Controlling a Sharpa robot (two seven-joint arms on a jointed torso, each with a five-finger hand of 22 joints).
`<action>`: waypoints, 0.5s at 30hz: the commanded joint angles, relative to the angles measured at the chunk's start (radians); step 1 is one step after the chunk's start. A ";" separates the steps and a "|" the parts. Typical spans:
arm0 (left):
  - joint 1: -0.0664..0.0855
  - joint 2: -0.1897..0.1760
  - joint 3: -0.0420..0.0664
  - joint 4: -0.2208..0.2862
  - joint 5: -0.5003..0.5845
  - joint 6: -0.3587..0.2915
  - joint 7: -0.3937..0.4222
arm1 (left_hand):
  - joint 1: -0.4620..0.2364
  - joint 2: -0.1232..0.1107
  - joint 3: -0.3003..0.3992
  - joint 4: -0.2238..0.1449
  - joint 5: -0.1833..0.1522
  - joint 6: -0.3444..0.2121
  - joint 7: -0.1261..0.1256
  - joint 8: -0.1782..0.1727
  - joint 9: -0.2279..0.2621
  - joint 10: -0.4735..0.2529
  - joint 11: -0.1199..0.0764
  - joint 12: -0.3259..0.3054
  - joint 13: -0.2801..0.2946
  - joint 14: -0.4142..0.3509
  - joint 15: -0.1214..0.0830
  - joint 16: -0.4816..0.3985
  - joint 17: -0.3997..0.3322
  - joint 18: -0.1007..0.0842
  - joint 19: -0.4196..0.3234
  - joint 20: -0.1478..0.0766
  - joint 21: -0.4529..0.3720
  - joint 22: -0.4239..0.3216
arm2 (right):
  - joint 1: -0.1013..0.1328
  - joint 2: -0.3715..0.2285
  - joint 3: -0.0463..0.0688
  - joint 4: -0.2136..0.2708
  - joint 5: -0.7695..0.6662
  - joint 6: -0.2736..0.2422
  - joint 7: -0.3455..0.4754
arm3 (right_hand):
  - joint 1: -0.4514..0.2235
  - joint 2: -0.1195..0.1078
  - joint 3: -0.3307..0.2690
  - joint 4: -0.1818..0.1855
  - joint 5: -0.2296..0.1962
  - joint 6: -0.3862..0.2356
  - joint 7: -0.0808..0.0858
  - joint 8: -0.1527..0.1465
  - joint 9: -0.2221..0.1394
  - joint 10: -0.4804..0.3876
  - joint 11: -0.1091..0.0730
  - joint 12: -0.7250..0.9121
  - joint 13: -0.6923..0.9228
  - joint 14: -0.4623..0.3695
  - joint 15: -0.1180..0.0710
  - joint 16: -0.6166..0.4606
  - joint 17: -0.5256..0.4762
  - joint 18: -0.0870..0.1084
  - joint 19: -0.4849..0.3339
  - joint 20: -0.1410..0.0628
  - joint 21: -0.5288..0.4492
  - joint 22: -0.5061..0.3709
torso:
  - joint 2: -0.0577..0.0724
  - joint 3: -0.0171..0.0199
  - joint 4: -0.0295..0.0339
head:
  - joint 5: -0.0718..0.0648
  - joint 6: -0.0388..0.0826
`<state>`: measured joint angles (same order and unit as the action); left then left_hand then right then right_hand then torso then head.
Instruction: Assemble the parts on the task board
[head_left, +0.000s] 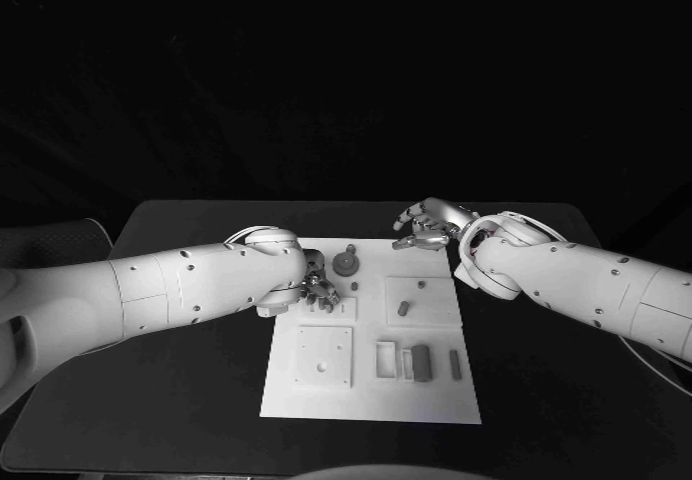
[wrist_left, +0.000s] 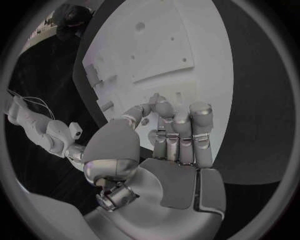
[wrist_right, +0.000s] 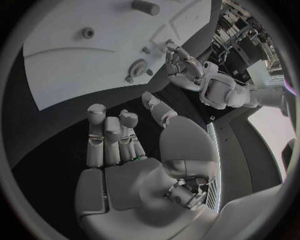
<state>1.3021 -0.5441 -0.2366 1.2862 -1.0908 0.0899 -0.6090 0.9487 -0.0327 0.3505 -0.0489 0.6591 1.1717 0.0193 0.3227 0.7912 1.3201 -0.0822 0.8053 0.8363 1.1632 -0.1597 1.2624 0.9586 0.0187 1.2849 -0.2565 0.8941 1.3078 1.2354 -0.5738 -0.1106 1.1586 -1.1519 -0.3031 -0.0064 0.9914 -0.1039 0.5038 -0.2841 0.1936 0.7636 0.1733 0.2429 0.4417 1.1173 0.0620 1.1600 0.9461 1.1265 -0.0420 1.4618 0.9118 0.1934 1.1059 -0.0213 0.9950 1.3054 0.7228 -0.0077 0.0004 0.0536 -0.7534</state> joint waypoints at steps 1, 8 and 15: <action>-0.006 0.006 -0.002 0.002 -0.010 -0.008 0.013 | 0.000 0.010 0.243 -0.238 0.004 0.005 0.001 -0.004 -0.001 -0.002 -0.006 0.004 0.000 -0.003 -0.024 0.006 -0.001 0.071 0.002 -0.012 0.006 0.021 | 0.000 0.001 0.000 0.002 0.000 0.013 0.004 | -0.004 0.009 0.000 0.003 0.004 0.001 0.005 0.006 -0.001 -0.006 0.001 0.003 -0.001 -0.005 -0.002 -0.003 -0.001 0.068 0.001 -0.005 -0.004 0.001 | 0.001 -0.0003 -0.0003 | -0.003 0.000; -0.006 0.006 -0.002 0.004 -0.017 -0.011 0.014 | 0.000 0.009 0.243 -0.238 0.005 0.004 0.001 -0.001 0.000 -0.001 -0.007 0.006 0.000 -0.003 -0.024 0.007 -0.003 0.071 0.002 -0.012 0.007 0.021 | 0.000 0.001 0.000 0.003 0.000 0.014 0.004 | -0.005 0.009 0.000 0.003 0.005 0.001 0.005 0.006 -0.002 -0.006 0.001 0.003 -0.001 -0.005 -0.002 -0.003 -0.001 0.068 0.001 -0.005 -0.004 0.001 | -0.001 0.0002 0.0014 | -0.004 -0.002; -0.007 0.003 -0.002 0.007 -0.038 -0.019 0.016 | 0.000 0.008 0.243 -0.238 0.007 0.003 0.000 0.003 0.001 -0.001 -0.008 0.009 -0.001 -0.001 -0.025 0.009 -0.004 0.072 0.003 -0.013 0.010 0.021 | 0.000 0.000 0.000 0.003 0.000 0.015 0.004 | -0.005 0.009 0.000 0.004 0.005 0.001 0.005 0.007 -0.002 -0.006 0.001 0.003 -0.002 -0.005 -0.002 -0.003 -0.002 0.068 0.001 -0.004 -0.004 0.002 | -0.001 -0.0003 0.0012 | -0.004 -0.001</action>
<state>1.2984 -0.5425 -0.2371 1.2891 -1.1143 0.0767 -0.6061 0.9487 -0.0327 0.3504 -0.0490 0.6623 1.1712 0.0189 0.3227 0.7912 1.3201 -0.0821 0.8093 0.8362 1.1633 -0.1597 1.2665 0.9556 0.0187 1.2848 -0.2598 0.8981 1.3076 1.2354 -0.5739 -0.1106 1.1598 -1.1518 -0.3013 -0.0064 0.9872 -0.0997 0.5038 -0.2841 0.1936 0.7634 0.1730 0.2429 0.4418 1.1173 0.0620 1.1600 0.9453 1.1265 -0.0420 1.4618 0.9119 0.1934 1.1056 -0.0210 0.9950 1.3054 0.7223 -0.0076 0.0016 0.0493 -0.7551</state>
